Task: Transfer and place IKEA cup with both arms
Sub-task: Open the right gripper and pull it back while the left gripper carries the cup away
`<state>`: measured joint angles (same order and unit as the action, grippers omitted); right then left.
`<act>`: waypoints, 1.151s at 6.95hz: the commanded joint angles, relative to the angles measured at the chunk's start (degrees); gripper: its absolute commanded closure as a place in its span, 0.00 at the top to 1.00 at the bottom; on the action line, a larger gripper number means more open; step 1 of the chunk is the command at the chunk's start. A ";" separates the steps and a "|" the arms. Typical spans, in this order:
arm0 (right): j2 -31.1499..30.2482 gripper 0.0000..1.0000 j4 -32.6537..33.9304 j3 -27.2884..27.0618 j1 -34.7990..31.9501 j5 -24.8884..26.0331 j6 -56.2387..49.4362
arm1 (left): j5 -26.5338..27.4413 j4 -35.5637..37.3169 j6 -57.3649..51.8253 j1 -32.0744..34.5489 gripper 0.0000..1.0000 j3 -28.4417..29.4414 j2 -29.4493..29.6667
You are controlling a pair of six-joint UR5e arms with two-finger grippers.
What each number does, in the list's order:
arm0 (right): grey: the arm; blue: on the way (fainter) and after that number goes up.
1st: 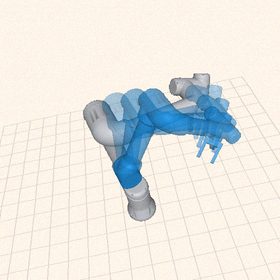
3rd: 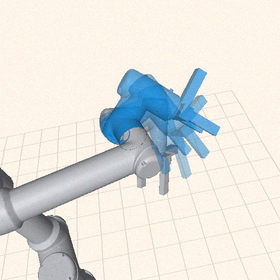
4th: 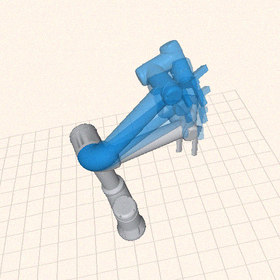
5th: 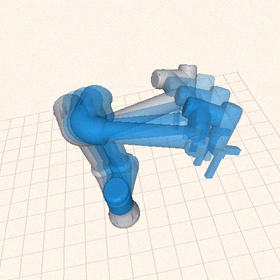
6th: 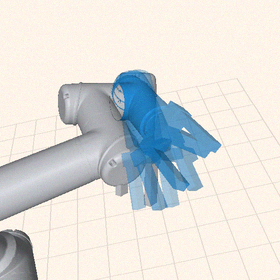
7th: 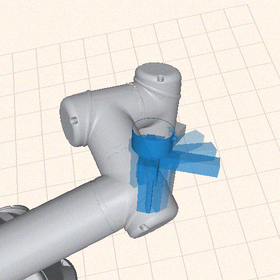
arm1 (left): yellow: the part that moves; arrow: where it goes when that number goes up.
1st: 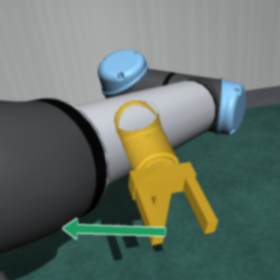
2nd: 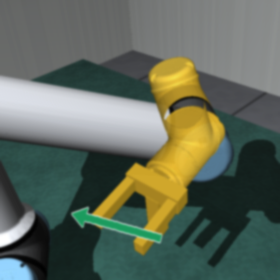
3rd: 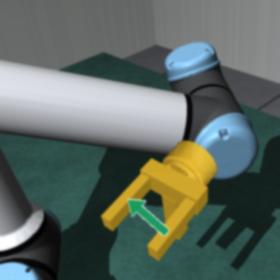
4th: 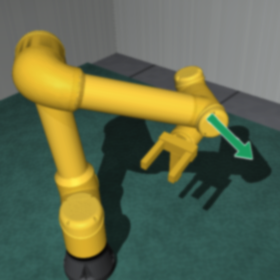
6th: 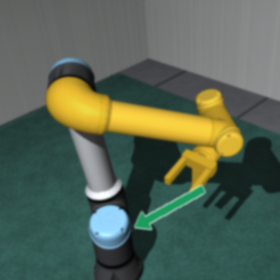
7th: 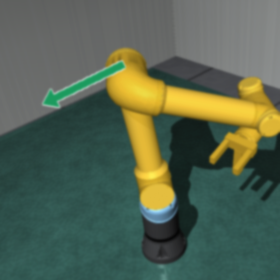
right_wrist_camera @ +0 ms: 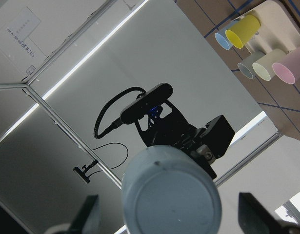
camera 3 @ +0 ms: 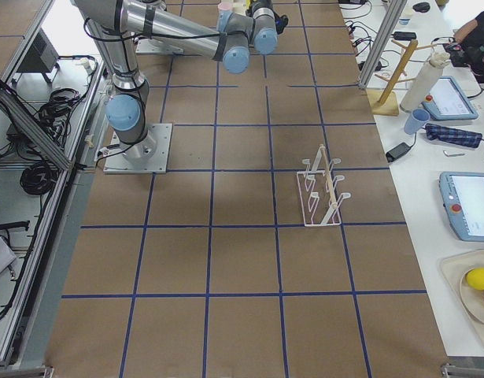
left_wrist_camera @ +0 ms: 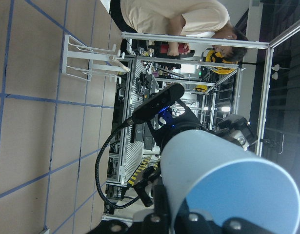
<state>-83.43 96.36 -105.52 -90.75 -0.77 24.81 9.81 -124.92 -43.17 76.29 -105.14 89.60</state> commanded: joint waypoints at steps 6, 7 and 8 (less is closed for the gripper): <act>-3.21 1.00 0.32 2.85 12.79 22.29 4.81 | 29.58 5.52 5.64 -8.24 0.00 4.32 -0.13; -6.01 1.00 0.15 2.95 12.44 31.70 4.90 | 39.74 12.18 6.86 -9.22 0.00 4.32 0.31; -8.13 1.00 0.06 3.13 12.35 41.62 4.90 | 47.59 20.77 11.48 -9.40 0.00 3.54 0.66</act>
<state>-88.90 96.57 -102.70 -78.28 29.35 29.65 47.48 -113.00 -35.53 67.62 -101.04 89.81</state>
